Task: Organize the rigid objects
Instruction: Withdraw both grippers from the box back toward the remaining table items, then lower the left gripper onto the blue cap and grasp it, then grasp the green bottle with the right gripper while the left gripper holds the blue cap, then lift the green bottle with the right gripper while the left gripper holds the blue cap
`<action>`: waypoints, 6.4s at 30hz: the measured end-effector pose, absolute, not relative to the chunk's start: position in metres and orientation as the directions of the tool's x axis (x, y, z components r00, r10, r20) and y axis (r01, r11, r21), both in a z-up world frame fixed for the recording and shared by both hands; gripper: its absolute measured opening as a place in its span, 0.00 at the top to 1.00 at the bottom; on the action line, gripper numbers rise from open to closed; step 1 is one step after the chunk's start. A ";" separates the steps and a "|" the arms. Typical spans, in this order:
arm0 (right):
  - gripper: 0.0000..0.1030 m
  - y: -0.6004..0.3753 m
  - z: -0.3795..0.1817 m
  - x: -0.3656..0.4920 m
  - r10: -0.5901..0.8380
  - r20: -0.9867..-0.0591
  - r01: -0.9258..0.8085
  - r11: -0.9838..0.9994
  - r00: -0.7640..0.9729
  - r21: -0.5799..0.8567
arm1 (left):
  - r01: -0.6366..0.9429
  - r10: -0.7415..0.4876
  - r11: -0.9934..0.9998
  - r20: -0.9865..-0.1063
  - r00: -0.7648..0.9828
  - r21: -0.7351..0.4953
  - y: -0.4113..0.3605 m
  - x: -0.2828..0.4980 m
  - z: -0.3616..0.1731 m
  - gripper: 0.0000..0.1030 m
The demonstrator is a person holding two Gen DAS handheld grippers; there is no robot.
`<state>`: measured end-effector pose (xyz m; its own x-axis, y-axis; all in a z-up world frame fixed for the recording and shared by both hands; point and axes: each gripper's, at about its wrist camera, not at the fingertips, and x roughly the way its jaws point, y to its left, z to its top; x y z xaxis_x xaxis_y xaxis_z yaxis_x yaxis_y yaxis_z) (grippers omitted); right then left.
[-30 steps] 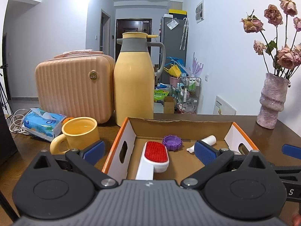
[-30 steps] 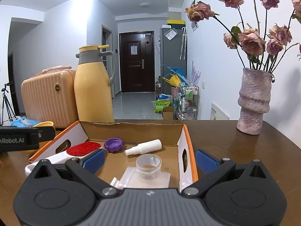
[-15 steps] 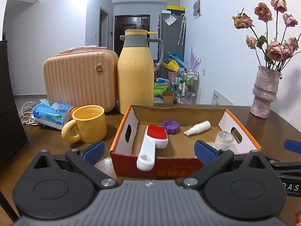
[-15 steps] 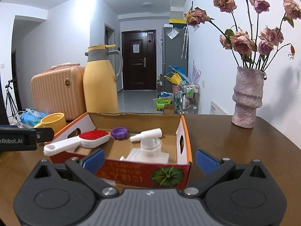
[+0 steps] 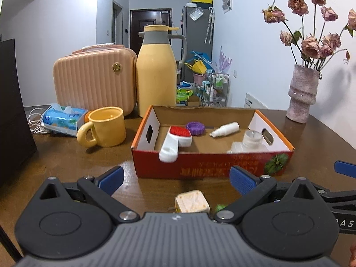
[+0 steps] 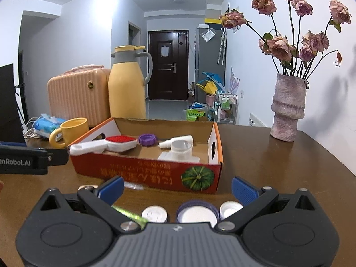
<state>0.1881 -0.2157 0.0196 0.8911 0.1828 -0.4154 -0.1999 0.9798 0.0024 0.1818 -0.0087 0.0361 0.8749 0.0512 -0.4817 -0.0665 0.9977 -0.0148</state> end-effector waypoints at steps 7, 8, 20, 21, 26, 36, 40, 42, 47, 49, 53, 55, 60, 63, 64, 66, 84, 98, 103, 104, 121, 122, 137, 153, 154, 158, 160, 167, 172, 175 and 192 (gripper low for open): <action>0.00 -0.219 0.009 0.167 0.184 -0.445 -0.206 0.979 0.877 -0.002 | -0.042 0.030 0.999 -0.534 0.845 -0.010 -0.015 0.166 0.022 0.00; 0.00 -0.220 0.007 0.164 0.183 -0.448 -0.206 0.979 0.875 -0.003 | -0.039 0.028 0.999 -0.541 0.841 -0.008 -0.016 0.164 0.019 0.00; 0.00 -0.236 -0.013 0.148 0.150 -0.496 -0.183 0.983 0.855 -0.019 | -0.007 0.005 1.000 -0.639 0.769 -0.001 -0.032 0.156 -0.014 0.00; 0.00 -0.238 -0.015 0.146 0.146 -0.500 -0.179 0.984 0.853 -0.018 | -0.002 0.002 1.000 -0.649 0.761 0.000 -0.034 0.156 -0.017 0.00; 0.00 -0.248 -0.025 0.144 0.121 -0.526 -0.150 0.989 0.842 -0.012 | 0.027 -0.015 1.000 -0.680 0.733 0.007 -0.046 0.156 -0.031 0.00; 0.00 -0.259 -0.033 0.141 0.114 -0.539 -0.133 0.991 0.835 0.004 | 0.062 -0.026 0.998 -0.696 0.717 0.027 -0.063 0.154 -0.044 0.20; 0.00 -0.259 -0.033 0.141 0.117 -0.541 -0.133 0.991 0.833 0.008 | 0.081 -0.051 0.997 -0.709 0.704 0.009 -0.063 0.155 -0.047 0.46; 0.00 -0.258 -0.033 0.141 0.118 -0.543 -0.135 0.991 0.832 0.008 | 0.071 -0.036 0.997 -0.703 0.711 0.021 -0.063 0.154 -0.048 0.47; 0.00 -0.256 -0.035 0.143 0.122 -0.548 -0.138 0.990 0.827 0.011 | 0.056 -0.032 0.998 -0.689 0.724 0.013 -0.057 0.154 -0.044 0.47; 0.00 -0.255 -0.035 0.144 0.125 -0.550 -0.141 0.990 0.826 0.013 | 0.053 -0.031 0.999 -0.680 0.733 0.012 -0.053 0.153 -0.041 0.47; 0.00 -0.251 -0.035 0.146 0.129 -0.552 -0.147 0.989 0.824 0.012 | 0.040 -0.025 0.999 -0.664 0.747 0.008 -0.046 0.153 -0.036 0.47; 0.00 -0.249 -0.035 0.147 0.136 -0.552 -0.154 0.988 0.822 0.014 | 0.033 -0.021 0.999 -0.658 0.753 0.005 -0.041 0.153 -0.034 0.47; 0.00 -0.239 -0.035 0.154 0.157 -0.557 -0.180 0.984 0.816 0.013 | 0.011 -0.013 1.000 -0.646 0.764 -0.007 -0.028 0.153 -0.029 0.47; 0.00 -0.232 -0.035 0.159 0.168 -0.559 -0.197 0.980 0.812 0.010 | 0.001 -0.005 1.000 -0.639 0.769 -0.006 -0.023 0.152 -0.027 0.47; 0.00 -0.230 -0.035 0.161 0.173 -0.559 -0.203 0.979 0.811 0.009 | -0.002 -0.002 1.000 -0.636 0.771 -0.006 -0.021 0.152 -0.027 0.47; 0.00 -0.225 -0.035 0.165 0.183 -0.559 -0.218 0.976 0.808 0.005 | -0.009 0.002 1.000 -0.632 0.775 -0.008 -0.017 0.152 -0.025 0.47; 0.07 -0.175 -0.045 0.203 0.228 -0.568 -0.366 0.920 0.791 -0.140 | -0.080 0.039 0.996 -0.619 0.785 -0.039 0.026 0.153 -0.024 0.47; 0.38 -0.153 -0.046 0.222 0.332 -0.596 -0.482 0.870 0.731 -0.105 | -0.106 0.046 0.993 -0.623 0.781 -0.059 0.044 0.151 -0.027 0.47; 0.51 -0.149 -0.046 0.212 0.355 -0.600 -0.504 0.859 0.717 -0.094 | -0.103 0.041 0.993 -0.625 0.779 -0.064 0.044 0.152 -0.029 0.47; 0.52 -0.149 -0.046 0.211 0.362 -0.602 -0.509 0.856 0.712 -0.087 | -0.103 0.041 0.993 -0.625 0.779 -0.063 0.044 0.152 -0.029 0.47; 0.66 -0.137 -0.052 0.223 0.405 -0.636 -0.523 0.852 0.657 0.002 | -0.102 0.044 0.993 -0.627 0.777 -0.057 0.042 0.153 -0.030 0.47; 0.67 -0.138 -0.052 0.222 0.405 -0.634 -0.521 0.853 0.659 0.003 | -0.102 0.043 0.993 -0.627 0.778 -0.057 0.042 0.153 -0.030 0.47; 0.71 -0.151 -0.040 0.207 0.435 -0.566 -0.501 0.864 0.701 0.044 | -0.069 0.019 0.996 -0.611 0.792 -0.060 0.033 0.154 -0.022 0.47; 0.71 -0.157 -0.028 0.199 0.441 -0.533 -0.501 0.865 0.722 0.037 | -0.046 0.003 0.997 -0.595 0.803 -0.056 0.020 0.158 -0.013 0.47; 0.71 -0.157 -0.030 0.200 0.435 -0.546 -0.499 0.866 0.716 0.035 | -0.046 0.003 0.997 -0.599 0.801 -0.057 0.021 0.158 -0.015 0.47; 0.71 -0.156 -0.043 0.205 0.410 -0.592 -0.489 0.872 0.693 0.031 | -0.048 0.003 0.997 -0.609 0.793 -0.059 0.022 0.158 -0.019 0.47; 0.71 -0.155 -0.047 0.207 0.401 -0.608 -0.484 0.874 0.685 0.031 | -0.049 0.002 0.997 -0.610 0.792 -0.060 0.023 0.158 -0.020 0.47; 0.70 -0.147 -0.053 0.216 0.364 -0.631 -0.464 0.886 0.685 0.007 | -0.048 0.001 0.997 -0.609 0.793 -0.062 0.024 0.158 -0.021 0.47; 0.71 -0.146 -0.053 0.217 0.363 -0.624 -0.459 0.889 0.692 0.008 | -0.046 0.000 0.997 -0.605 0.796 -0.061 0.024 0.157 -0.019 0.47; 0.71 -0.151 -0.052 0.216 0.377 -0.615 -0.449 0.893 0.693 0.041 | -0.045 0.000 0.997 -0.599 0.801 -0.061 0.023 0.158 -0.016 0.47; 0.71 -0.181 -0.006 0.224 0.398 -0.503 -0.392 0.912 0.768 0.124 | -0.009 -0.018 0.999 -0.535 0.845 -0.047 0.008 0.174 0.015 0.47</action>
<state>0.2243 -0.1812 -0.0064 0.7676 0.3978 -0.5025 -0.3917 0.9118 0.1235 0.1736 0.0076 0.0154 0.8448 -0.0179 -0.5348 -0.0089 0.9988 -0.0475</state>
